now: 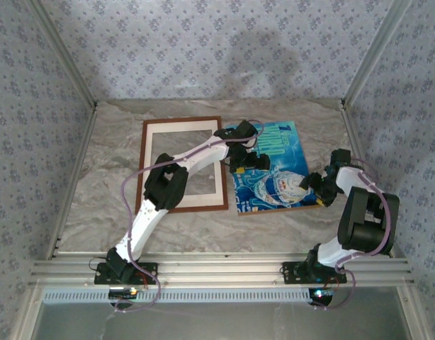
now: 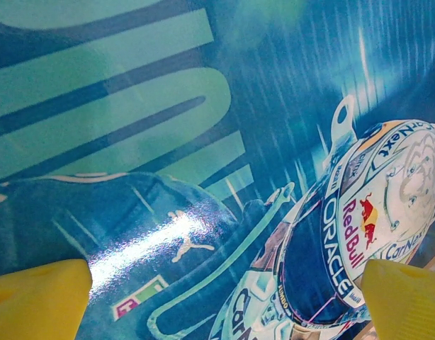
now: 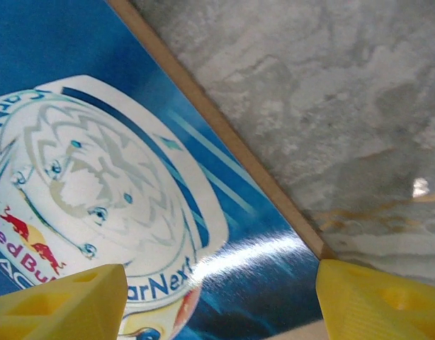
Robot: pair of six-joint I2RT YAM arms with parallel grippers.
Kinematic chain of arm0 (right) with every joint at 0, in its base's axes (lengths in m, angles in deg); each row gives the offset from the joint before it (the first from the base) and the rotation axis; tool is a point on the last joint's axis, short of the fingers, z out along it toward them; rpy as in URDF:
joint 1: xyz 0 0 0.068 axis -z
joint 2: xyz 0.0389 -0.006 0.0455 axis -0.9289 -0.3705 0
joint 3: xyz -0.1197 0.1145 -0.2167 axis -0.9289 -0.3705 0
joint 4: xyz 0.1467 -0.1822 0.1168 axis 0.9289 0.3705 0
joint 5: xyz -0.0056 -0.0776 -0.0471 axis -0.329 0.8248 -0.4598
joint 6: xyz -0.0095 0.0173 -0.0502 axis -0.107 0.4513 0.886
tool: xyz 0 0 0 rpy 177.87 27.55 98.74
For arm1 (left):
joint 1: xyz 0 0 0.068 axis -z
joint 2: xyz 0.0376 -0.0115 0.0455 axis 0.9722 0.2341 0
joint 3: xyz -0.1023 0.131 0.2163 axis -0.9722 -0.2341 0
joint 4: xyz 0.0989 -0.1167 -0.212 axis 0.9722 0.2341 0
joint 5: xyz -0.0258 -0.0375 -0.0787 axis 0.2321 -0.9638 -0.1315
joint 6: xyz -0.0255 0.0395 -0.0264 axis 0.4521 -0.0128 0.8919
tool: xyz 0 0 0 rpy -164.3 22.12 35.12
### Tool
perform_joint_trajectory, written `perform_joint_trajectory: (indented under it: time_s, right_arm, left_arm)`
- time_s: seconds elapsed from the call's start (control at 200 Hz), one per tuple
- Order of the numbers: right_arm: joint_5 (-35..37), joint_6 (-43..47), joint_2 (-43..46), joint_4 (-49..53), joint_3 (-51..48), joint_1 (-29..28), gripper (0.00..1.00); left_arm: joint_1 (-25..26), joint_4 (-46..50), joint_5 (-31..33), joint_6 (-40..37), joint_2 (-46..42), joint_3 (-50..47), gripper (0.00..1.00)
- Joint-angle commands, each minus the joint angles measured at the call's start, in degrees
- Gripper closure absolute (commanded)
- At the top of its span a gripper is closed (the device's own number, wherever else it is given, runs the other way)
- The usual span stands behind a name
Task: Put the photo into the frame
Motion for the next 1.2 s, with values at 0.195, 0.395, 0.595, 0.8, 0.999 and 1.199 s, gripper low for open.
perform_joint_trajectory:
  time_s: [0.195,0.395,0.595,0.8,0.999,1.199]
  right_arm:
    - [-10.57,-5.36,-1.38,-9.06,-3.62,-3.74,0.28]
    - [-14.37,-7.13,-3.15,-12.45,-3.55,-5.56,0.28]
    - [-13.47,-6.41,-0.84,-11.54,-2.21,-5.73,0.27]
    - [-15.4,-5.87,1.69,-13.83,-0.89,-4.25,0.24]
    - [-23.48,-9.32,1.71,-23.41,-1.11,-4.18,0.17]
    - [-25.35,-11.35,2.18,-29.93,-2.12,-3.96,0.11]
  left_arm:
    - [0.37,0.65,-2.38,-0.32,2.66,-0.68,0.01]
    - [0.6,0.52,-2.56,-0.28,2.71,-1.03,0.01]
    - [0.56,0.89,-2.22,-0.71,2.31,-1.3,0.01]
    - [0.59,1.15,-2.19,-1.14,2.31,-1.48,0.02]
    - [0.6,1.16,-2.12,-1.31,2.05,-1.83,0.02]
    - [0.58,1.12,-2.12,-1.22,1.87,-2.15,0.01]
